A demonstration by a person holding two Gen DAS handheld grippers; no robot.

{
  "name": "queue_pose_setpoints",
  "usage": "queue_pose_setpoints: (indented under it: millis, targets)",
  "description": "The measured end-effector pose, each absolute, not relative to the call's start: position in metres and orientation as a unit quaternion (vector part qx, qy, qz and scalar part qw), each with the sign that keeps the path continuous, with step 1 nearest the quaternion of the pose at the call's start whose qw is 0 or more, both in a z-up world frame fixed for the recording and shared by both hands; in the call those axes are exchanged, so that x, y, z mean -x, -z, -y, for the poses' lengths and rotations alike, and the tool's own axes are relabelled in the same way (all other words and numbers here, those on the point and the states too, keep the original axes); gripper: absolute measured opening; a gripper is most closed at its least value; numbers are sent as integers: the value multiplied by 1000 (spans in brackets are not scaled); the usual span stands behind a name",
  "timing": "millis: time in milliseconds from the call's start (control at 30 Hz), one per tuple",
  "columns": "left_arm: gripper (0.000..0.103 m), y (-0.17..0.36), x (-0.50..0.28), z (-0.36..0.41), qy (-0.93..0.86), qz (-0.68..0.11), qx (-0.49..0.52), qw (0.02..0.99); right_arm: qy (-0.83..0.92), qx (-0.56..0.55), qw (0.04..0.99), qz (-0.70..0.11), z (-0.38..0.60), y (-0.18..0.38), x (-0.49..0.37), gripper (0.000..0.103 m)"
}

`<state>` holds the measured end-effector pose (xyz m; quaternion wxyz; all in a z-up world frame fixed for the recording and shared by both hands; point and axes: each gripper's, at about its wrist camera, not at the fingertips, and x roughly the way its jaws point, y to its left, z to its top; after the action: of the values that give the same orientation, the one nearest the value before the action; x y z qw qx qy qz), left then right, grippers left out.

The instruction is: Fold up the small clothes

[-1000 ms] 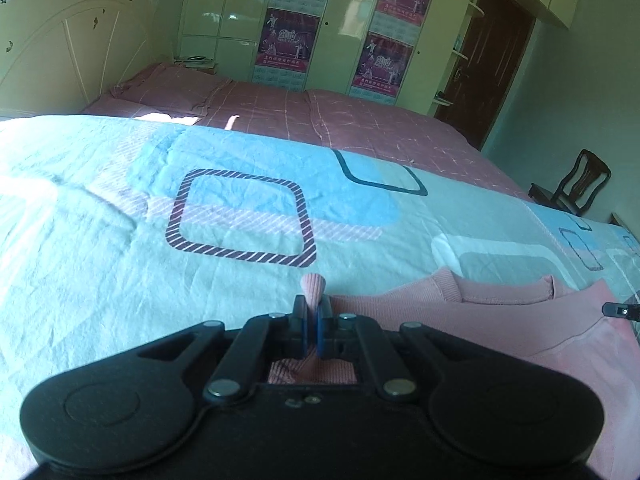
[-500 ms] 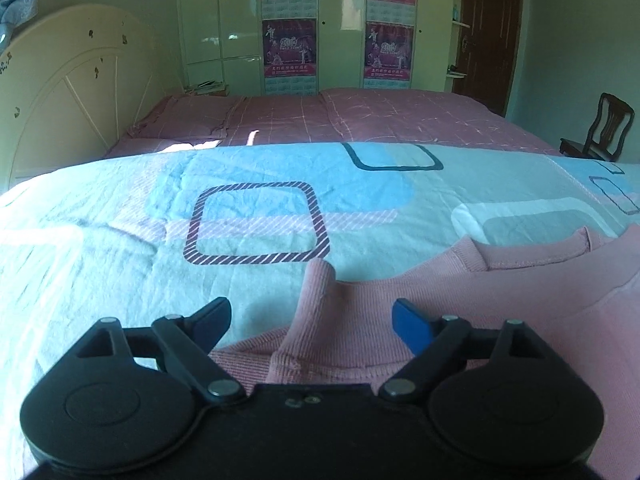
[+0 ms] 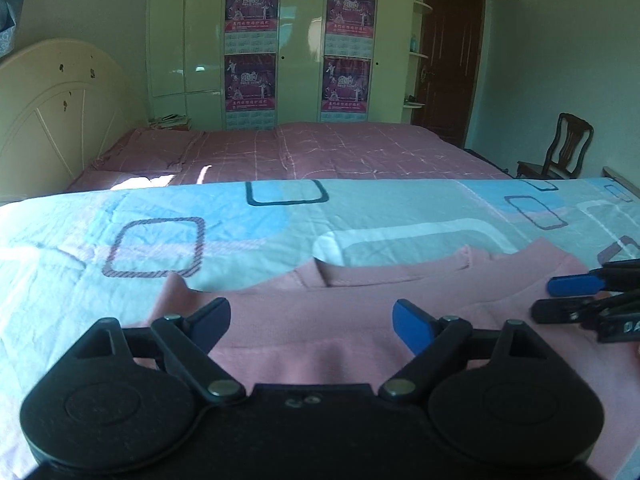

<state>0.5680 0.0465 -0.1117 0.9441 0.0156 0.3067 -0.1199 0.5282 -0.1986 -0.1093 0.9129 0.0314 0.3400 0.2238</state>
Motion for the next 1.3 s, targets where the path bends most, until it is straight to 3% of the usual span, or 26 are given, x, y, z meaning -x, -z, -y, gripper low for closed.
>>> queue_pose_setpoints:
  millis: [200,300,500,667,833,900,933,967,1000,1300]
  targets:
    - [78,141,-571,-18,161,-344,-18,925,-250,-2,896,-368,161,133,-539,48]
    - [85,153,-580,-17,152,-347,-28,925,-224,-9,901,-371,159,142,-550,47]
    - [85,151,-584,-42,123,-342,-22,931,-196,-5,909,-368,176,142,-559,40]
    - [94,151,-579,-99,83,-345,-7,935,-108,-24,926,-362,244,145,-551,40]
    - [93,147,-578,-107,67,-351,-6,934,-97,-24,925,-367,256,138,-546,41]
    - [86,137,-569,-96,71,-345,1,936,-95,-28,931,-350,247,127,-537,41]
    - [87,133,-563,-91,85,-337,6,938,-100,-29,935,-339,241,121,-531,45]
    - [89,127,-553,-82,95,-327,6,940,-107,-30,937,-330,234,117,-524,60]
    - [89,124,-543,-70,104,-319,5,942,-118,-31,940,-318,223,113,-514,66]
    - [93,153,-503,-14,143,-335,-43,930,-178,32,927,-327,158,143,-473,62]
